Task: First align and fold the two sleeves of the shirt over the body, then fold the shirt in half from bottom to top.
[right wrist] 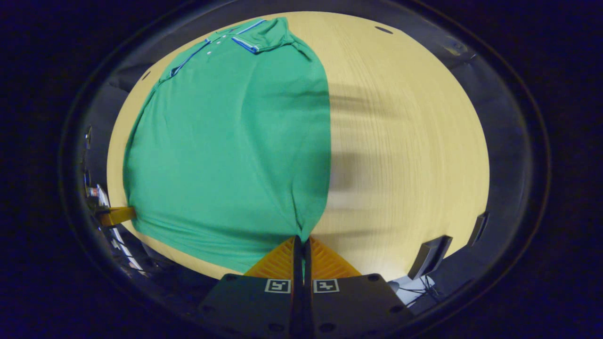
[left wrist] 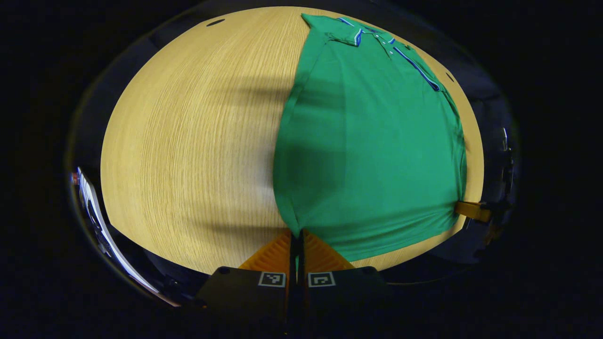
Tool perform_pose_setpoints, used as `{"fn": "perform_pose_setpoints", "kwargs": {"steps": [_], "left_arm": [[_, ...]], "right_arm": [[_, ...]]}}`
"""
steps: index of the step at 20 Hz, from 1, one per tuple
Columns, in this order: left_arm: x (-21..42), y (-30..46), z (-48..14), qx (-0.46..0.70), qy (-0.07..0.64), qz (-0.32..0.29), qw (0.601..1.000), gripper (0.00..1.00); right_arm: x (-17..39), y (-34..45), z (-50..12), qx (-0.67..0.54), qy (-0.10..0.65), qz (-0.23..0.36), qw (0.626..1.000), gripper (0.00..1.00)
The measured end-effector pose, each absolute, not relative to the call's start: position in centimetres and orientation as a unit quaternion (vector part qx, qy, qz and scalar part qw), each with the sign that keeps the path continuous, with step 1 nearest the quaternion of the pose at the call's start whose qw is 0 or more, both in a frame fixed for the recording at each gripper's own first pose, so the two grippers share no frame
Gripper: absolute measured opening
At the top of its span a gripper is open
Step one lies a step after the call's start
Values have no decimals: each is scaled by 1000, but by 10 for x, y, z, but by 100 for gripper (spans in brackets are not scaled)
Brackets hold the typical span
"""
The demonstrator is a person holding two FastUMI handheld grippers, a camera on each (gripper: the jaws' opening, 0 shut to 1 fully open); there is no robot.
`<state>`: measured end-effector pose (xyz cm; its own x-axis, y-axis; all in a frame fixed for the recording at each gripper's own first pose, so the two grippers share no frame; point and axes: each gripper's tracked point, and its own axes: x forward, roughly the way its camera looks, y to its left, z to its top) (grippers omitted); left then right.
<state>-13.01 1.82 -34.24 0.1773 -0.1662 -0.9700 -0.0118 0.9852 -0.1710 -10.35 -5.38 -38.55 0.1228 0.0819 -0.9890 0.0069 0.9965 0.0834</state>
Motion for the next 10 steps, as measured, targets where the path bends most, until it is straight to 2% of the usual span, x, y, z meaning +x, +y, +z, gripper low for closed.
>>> {"fn": "perform_pose_setpoints", "kwargs": {"steps": [10], "left_arm": [[-98,21,-277,-69,571,-60,816,3]], "right_arm": [[-88,-53,-316,31,610,33,791,2]]}}
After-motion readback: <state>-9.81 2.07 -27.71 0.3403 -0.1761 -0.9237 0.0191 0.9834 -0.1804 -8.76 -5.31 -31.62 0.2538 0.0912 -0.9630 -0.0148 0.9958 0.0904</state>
